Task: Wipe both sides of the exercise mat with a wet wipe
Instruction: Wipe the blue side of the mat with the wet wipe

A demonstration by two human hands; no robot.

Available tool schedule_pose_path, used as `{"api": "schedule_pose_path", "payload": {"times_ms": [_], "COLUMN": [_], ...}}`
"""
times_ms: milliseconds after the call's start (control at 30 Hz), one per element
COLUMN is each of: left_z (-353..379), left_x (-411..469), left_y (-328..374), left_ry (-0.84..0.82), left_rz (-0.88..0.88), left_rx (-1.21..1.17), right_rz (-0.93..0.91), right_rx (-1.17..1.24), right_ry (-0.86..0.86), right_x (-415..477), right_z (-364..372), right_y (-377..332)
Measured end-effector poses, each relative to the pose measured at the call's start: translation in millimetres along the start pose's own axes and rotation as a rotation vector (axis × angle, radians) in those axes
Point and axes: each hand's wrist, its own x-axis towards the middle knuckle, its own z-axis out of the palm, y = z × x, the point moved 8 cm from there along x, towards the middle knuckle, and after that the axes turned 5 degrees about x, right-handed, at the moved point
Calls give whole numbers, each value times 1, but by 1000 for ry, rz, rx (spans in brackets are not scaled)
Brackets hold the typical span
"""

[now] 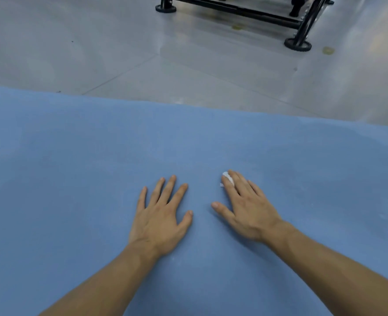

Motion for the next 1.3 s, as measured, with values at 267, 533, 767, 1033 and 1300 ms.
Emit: {"api": "schedule_pose_path", "payload": {"times_ms": [267, 533, 767, 1033, 1300], "left_z": [2, -1, -3, -31, -41], "left_x": [1, 1, -1, 10, 20], "left_y": [1, 2, 3, 51, 51], "left_ry": [0, -1, -35, -17, -4], "left_rz": [14, 8, -3, -42, -278], "left_rx": [48, 32, 28, -904, -1288], "right_rz": [-232, -196, 182, 383, 479], "right_rx": [38, 328, 752, 1188, 1081], "right_ry": [-50, 168, 102, 124, 243], "right_x": [-25, -24, -25, -23, -23], "right_z": [21, -14, -17, -10, -39], "right_y": [-44, -32, -23, -28, -7]}}
